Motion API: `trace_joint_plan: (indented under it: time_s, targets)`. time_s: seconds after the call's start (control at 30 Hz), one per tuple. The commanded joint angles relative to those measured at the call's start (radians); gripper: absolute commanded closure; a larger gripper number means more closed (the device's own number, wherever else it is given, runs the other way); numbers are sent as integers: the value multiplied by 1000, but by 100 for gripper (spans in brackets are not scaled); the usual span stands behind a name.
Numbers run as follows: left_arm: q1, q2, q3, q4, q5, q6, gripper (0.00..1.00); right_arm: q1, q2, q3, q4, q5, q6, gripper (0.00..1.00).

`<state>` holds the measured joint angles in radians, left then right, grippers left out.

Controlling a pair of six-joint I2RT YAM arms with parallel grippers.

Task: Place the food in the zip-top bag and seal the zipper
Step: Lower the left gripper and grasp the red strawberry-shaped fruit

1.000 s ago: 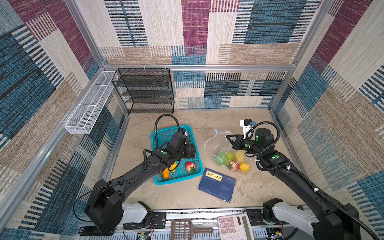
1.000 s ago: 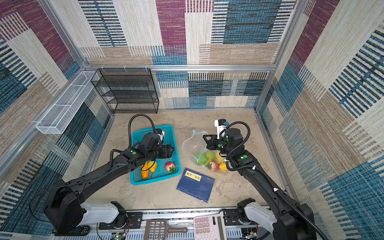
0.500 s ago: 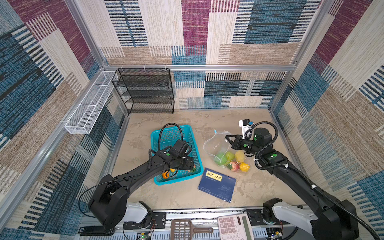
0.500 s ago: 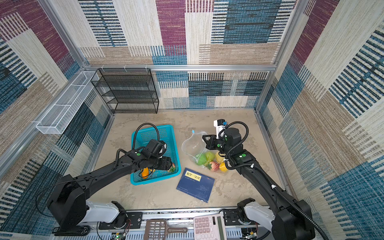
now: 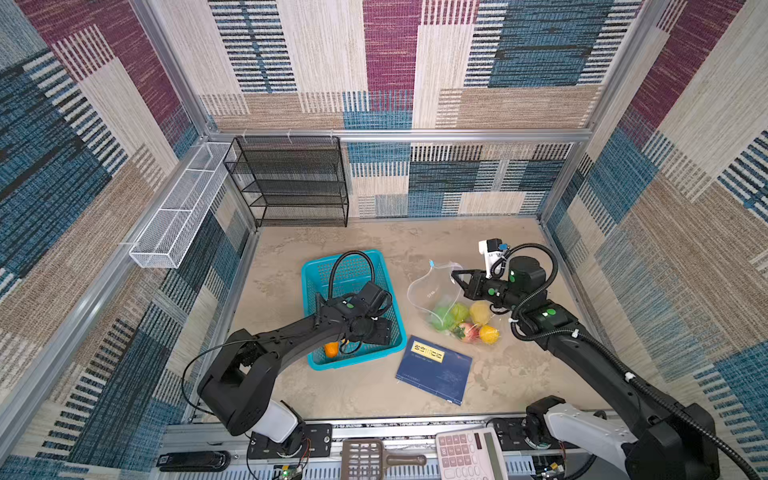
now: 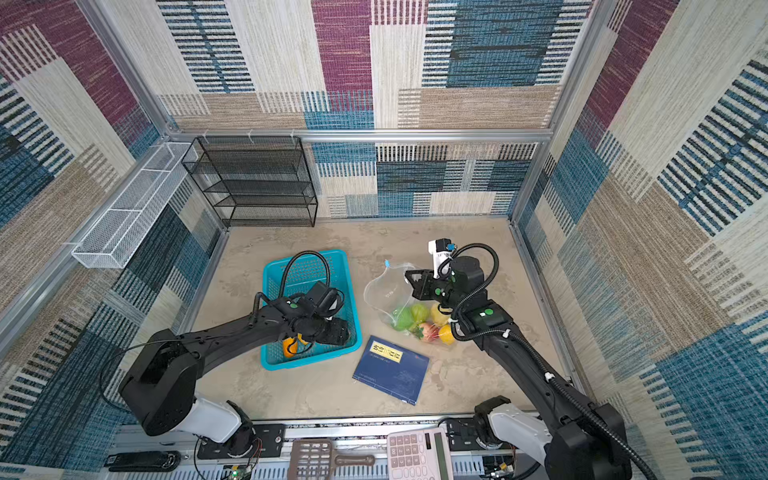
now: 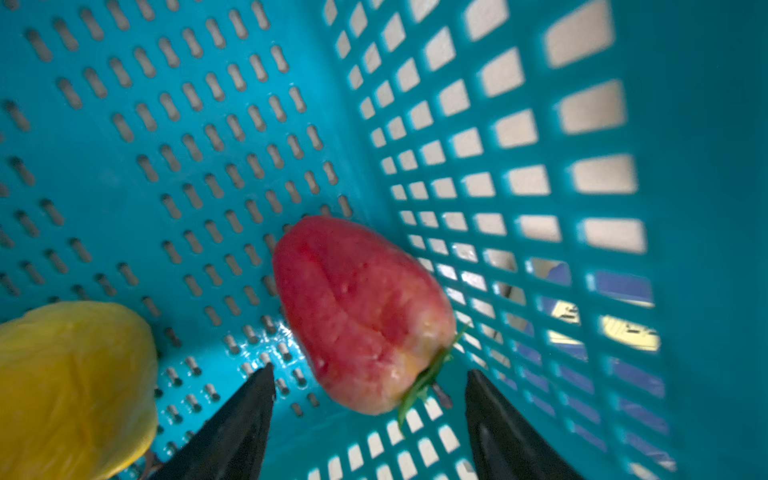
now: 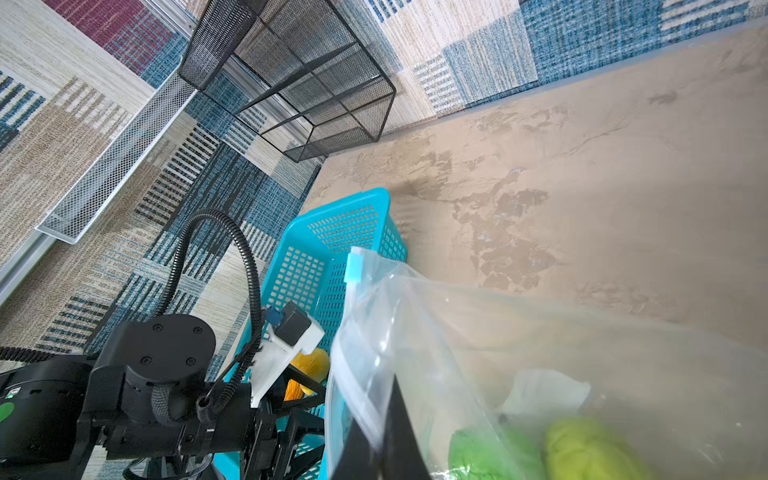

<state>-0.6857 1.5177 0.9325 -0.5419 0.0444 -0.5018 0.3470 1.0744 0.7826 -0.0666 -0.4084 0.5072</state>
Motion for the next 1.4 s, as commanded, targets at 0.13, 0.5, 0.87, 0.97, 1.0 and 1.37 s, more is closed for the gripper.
trace_joint_plan:
  time_s: [0.13, 0.5, 0.87, 0.97, 1.0, 1.37]
  targets:
    - [2, -10, 16, -111, -160, 40, 25, 0, -4, -2, 31, 8, 8, 100]
    - [0, -15, 69, -150, -179, 48, 25, 1, -2, 0, 29, 11, 8, 100]
    - [1, -43, 94, -56, -53, 56, 22, 0, 8, 1, 37, 3, 13, 100]
    - [1, 0, 109, -57, -60, 81, 22, 1, 4, 1, 33, 3, 11, 100]
    - [0, 15, 114, -56, -65, 87, 21, 0, 3, 1, 32, 5, 12, 100]
    - [2, 132, 131, -13, -67, 141, 21, 0, -9, 3, 19, 16, 7, 100]
